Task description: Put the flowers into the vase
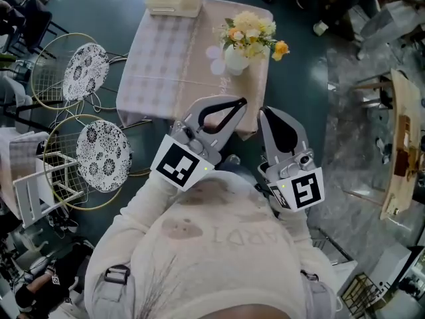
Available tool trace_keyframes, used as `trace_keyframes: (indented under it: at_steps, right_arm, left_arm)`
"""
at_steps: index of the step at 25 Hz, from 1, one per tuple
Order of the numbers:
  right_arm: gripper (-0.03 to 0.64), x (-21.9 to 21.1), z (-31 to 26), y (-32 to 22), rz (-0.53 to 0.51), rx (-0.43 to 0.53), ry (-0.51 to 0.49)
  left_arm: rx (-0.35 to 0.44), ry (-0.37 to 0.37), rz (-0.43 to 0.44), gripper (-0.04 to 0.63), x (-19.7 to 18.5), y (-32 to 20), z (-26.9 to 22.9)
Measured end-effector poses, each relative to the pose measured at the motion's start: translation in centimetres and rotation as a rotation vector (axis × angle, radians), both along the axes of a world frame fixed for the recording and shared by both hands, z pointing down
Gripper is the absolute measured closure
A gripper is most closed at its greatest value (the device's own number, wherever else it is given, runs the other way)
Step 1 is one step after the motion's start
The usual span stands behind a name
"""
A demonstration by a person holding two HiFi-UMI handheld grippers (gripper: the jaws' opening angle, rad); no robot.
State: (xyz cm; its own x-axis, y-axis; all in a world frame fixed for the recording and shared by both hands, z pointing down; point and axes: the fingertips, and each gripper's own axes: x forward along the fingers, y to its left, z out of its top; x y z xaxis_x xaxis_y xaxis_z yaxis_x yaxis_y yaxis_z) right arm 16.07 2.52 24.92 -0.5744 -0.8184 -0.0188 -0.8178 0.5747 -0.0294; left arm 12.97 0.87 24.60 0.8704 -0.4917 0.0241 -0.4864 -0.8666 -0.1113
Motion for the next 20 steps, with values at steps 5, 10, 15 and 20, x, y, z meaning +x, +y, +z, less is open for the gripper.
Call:
trace_keyframes:
  at_steps: [5,10,15,20]
  right_arm:
    - [0.591,0.0,-0.6,0.9,-0.004,0.014,-0.010]
    - [0.591,-0.1,-0.8,1.0,-0.004,0.024,-0.014]
    - [0.591,-0.5,-1.0,0.7,-0.010,0.032,-0.012]
    - [0.591,-0.7,-1.3,0.2,-0.014,0.037,-0.025]
  left_arm:
    - [0.009,0.011,-0.012,0.595,-0.1,0.6,-0.5]
    - [0.013,0.031,-0.016,0.595,0.0,0.6,-0.9]
    - [0.023,0.020,-0.012,0.595,-0.1,0.4,-1.1]
    - [0.025,0.018,-0.013,0.595,-0.2,0.0,-1.2]
